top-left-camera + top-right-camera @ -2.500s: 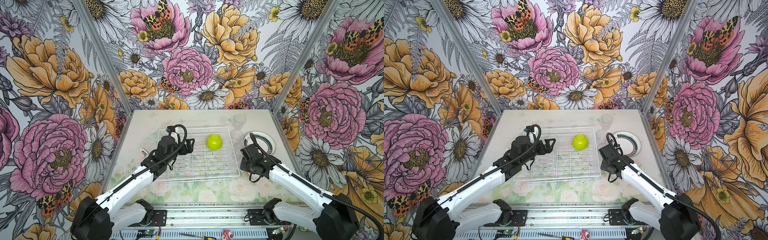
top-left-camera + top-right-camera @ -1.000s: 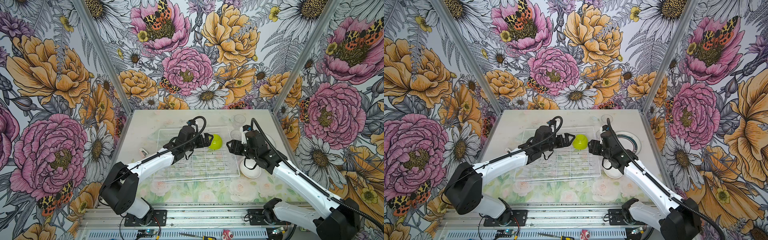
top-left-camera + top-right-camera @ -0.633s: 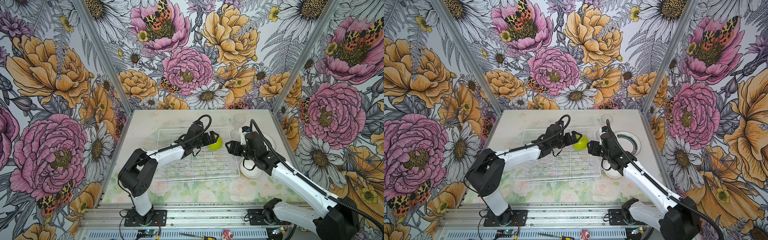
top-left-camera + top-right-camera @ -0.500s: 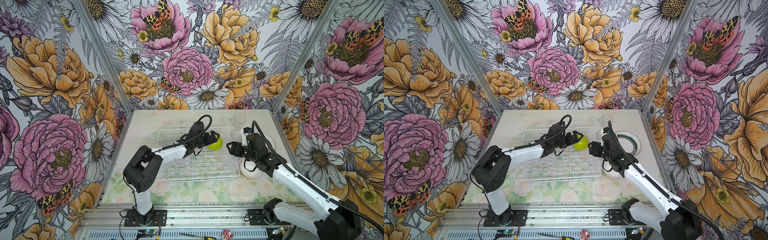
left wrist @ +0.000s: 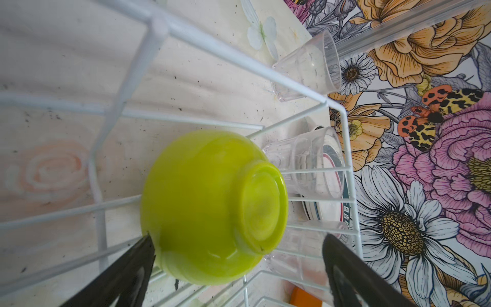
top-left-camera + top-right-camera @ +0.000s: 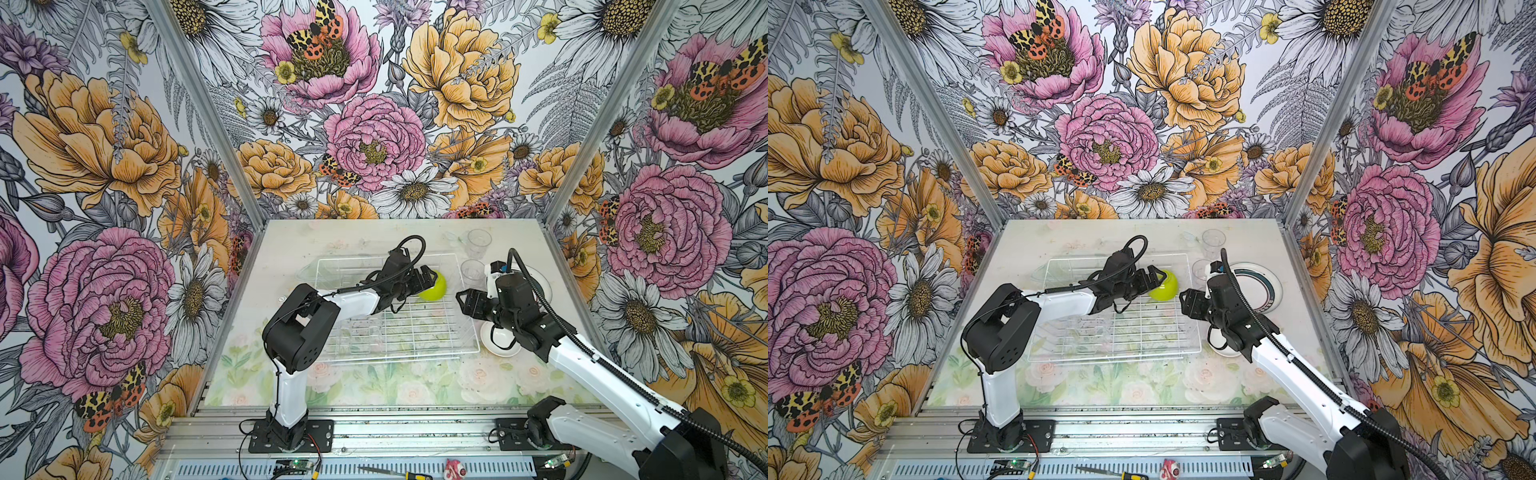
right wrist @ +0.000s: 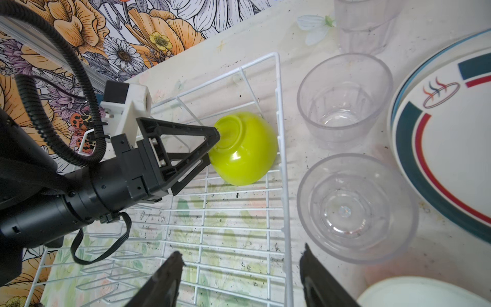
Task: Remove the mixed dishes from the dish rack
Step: 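Raise the right gripper while the left reaches down to the lime-green bowl, then close the left gripper on the lime-green bowl rim and lift it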
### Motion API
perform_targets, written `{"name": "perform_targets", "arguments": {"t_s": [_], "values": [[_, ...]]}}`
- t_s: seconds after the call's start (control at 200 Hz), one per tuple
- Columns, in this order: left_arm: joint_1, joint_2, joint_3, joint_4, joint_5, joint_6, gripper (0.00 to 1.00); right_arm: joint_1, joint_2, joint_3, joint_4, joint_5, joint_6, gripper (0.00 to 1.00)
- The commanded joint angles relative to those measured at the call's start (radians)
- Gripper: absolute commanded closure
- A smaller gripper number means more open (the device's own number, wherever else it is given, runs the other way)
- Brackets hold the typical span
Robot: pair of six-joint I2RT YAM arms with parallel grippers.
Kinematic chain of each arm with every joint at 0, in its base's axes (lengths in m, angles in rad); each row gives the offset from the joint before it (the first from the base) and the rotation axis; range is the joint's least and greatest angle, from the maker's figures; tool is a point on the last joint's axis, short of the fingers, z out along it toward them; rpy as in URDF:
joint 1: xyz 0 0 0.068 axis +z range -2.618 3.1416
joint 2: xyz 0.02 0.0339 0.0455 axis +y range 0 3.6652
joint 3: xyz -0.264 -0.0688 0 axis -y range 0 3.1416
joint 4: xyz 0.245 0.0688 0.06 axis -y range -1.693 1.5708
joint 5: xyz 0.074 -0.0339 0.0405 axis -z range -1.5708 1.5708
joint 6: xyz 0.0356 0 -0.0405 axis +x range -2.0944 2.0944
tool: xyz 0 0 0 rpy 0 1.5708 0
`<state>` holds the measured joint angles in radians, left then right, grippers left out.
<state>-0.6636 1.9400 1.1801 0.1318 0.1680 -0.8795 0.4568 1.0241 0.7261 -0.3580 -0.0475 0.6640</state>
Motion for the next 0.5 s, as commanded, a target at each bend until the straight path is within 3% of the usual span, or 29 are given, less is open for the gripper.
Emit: {"name": "perform_targets", "arguments": {"t_s": [0.0, 0.205, 0.495], "values": [[0.0, 0.027, 0.027, -0.017, -0.044, 0.032, 0.01, -0.01, -0.009, -0.004, 0.02, -0.002, -0.001, 0.29], [-0.009, 0.055, 0.063, -0.093, -0.107, 0.079, 0.01, -0.015, -0.002, -0.007, 0.02, -0.003, -0.002, 0.29], [-0.003, 0.113, 0.077, -0.04, -0.05, 0.042, 0.01, -0.022, -0.002, -0.012, 0.02, -0.001, 0.0, 0.29]]}}
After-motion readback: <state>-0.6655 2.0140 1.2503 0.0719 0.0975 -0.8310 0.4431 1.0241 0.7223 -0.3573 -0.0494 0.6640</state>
